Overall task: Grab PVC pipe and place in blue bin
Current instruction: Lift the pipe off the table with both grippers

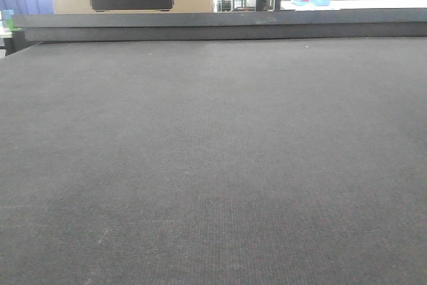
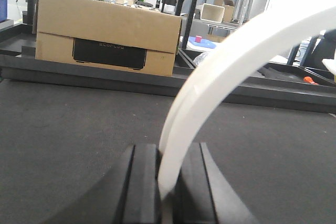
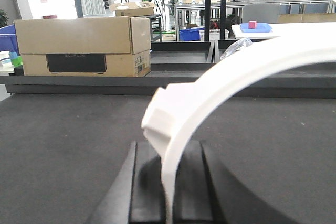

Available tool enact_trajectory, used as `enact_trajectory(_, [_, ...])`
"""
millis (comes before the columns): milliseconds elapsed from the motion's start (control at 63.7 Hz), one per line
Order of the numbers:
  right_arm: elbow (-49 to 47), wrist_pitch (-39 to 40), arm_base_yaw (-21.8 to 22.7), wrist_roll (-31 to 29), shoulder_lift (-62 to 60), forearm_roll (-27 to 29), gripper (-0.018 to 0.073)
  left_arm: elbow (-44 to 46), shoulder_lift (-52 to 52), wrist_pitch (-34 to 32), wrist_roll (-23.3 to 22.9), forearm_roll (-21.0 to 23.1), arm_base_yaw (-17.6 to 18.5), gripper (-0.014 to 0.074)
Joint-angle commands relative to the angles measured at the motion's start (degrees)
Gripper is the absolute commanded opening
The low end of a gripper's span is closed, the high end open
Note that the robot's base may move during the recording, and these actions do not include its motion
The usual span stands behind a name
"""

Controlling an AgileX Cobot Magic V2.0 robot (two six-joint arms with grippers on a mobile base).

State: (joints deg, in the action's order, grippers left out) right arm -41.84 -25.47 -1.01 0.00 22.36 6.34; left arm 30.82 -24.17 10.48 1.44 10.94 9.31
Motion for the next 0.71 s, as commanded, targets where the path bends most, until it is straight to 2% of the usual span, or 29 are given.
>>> enact_trajectory(0, [0.01, 1.85, -0.05, -0.58, -0.32, -0.12, -0.0168, 0.11, 0.35, -1.39, -0.31, -0.09, -0.01, -0.0111])
enact_trajectory(691, [0.01, 1.85, -0.05, -0.58, -0.32, -0.12, -0.0168, 0.11, 0.35, -1.49, -0.31, -0.09, -0.01, -0.0111])
